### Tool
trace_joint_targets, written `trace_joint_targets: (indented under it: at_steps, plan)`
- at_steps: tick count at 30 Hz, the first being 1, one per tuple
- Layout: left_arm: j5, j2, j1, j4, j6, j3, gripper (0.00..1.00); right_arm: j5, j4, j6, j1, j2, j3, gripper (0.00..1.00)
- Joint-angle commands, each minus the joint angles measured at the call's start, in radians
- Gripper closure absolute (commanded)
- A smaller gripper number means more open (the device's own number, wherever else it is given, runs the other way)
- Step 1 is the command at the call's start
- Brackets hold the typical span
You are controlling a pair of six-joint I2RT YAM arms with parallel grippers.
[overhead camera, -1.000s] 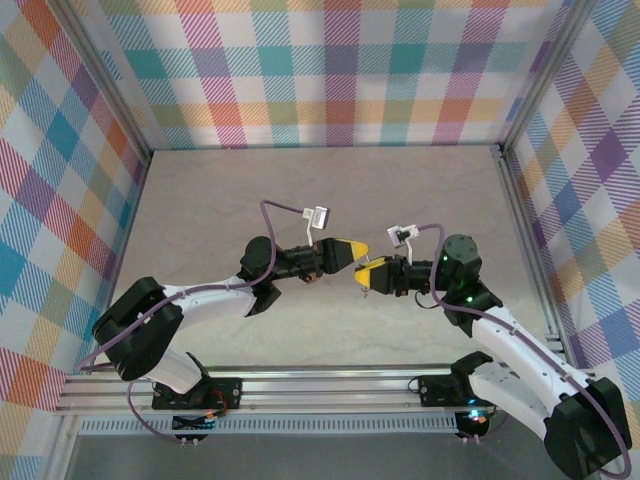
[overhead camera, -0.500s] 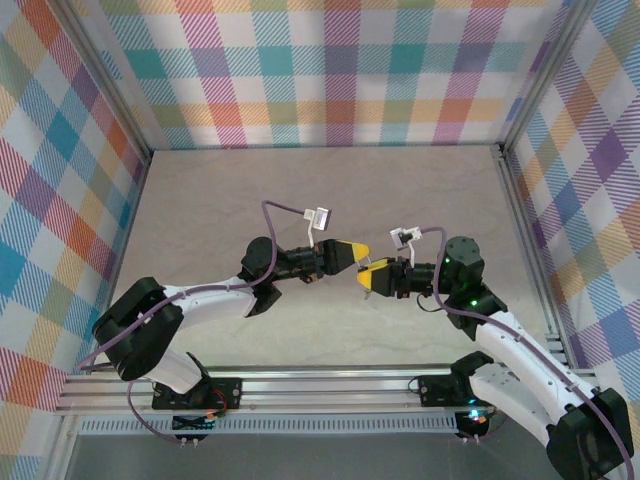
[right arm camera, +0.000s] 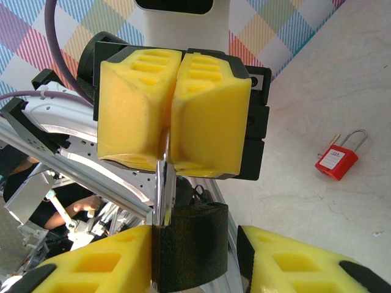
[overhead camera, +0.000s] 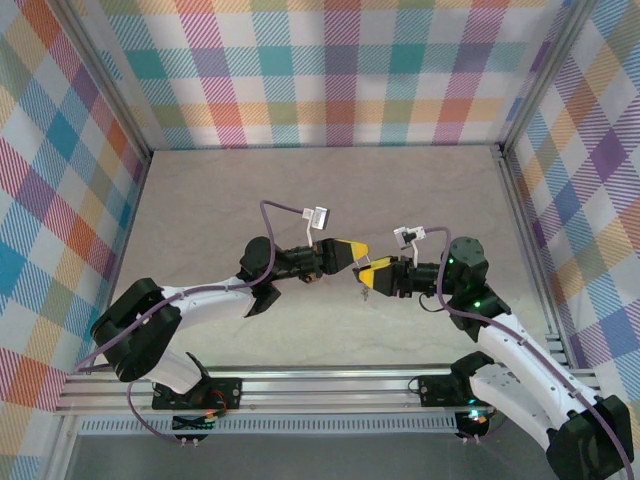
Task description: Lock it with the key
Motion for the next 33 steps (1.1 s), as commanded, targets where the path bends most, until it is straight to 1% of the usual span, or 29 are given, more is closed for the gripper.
trace_joint_targets:
  at_steps: [1,5,8,17,21,31,33]
  plan:
    - [0.007,-0.039,-0.003,0.089,0.019,-0.001,1.00,0.013,-0.017,-0.014,-0.011,-0.012,0.029,0.61]
    - [0.006,-0.039,-0.004,0.089,0.019,-0.001,1.00,0.020,-0.033,-0.025,-0.012,-0.010,0.029,0.61]
    - [0.006,-0.039,-0.002,0.088,0.019,-0.002,1.00,0.017,-0.022,-0.017,-0.011,0.004,0.030,0.63]
    - [0.001,-0.042,-0.004,0.084,0.022,-0.007,1.00,-0.011,0.014,0.007,-0.010,0.069,0.034,0.79]
    - [-0.003,-0.044,-0.004,0.079,0.028,-0.008,1.00,-0.018,0.043,0.022,-0.010,0.085,0.022,0.80]
    - [-0.011,-0.033,-0.003,0.065,0.033,0.004,1.00,-0.035,0.099,0.046,0.002,0.138,0.015,0.74]
    - [-0.011,-0.031,-0.003,0.065,0.033,0.005,1.00,-0.037,0.103,0.046,0.005,0.148,0.018,0.74]
